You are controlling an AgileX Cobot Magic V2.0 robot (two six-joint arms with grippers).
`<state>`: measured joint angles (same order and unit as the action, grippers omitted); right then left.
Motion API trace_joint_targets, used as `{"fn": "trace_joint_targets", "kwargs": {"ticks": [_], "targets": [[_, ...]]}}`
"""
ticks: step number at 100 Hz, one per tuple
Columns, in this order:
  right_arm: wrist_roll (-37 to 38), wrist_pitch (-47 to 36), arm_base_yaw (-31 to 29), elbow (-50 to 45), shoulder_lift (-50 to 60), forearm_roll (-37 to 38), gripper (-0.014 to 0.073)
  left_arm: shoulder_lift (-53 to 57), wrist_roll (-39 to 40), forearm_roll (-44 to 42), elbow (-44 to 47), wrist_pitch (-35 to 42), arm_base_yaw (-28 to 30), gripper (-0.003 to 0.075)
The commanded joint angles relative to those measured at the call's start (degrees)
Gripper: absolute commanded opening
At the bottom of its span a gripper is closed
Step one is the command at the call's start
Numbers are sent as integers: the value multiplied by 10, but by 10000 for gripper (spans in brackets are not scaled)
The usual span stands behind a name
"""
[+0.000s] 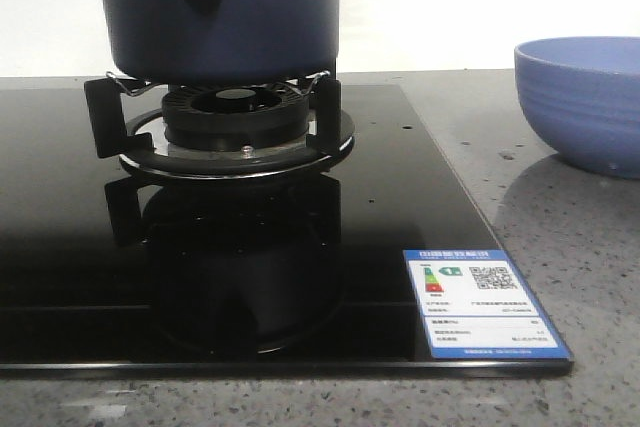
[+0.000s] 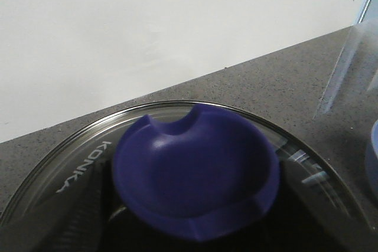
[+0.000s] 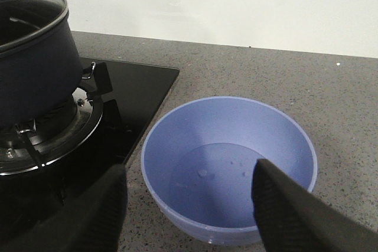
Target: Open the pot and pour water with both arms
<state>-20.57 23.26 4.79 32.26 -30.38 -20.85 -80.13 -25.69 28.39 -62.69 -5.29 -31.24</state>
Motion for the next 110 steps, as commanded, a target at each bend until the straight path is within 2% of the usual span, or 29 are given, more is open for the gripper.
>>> {"fn": "trace_joint_targets", "kwargs": {"ticks": [1,57,81,110], "targets": [[-6,-40,1,21,-6,-7,418,14,0,7,-21,53,-5,476],[-6,-40,1,21,-6,-7,418,13,0,7,-21,53,-5,468],[-6,-40,1,21,-6,-7,418,13,0,7,-21,53,-5,305],[-6,-40,1,21,-6,-7,418,13,0,7,-21,53,-5,294]]}}
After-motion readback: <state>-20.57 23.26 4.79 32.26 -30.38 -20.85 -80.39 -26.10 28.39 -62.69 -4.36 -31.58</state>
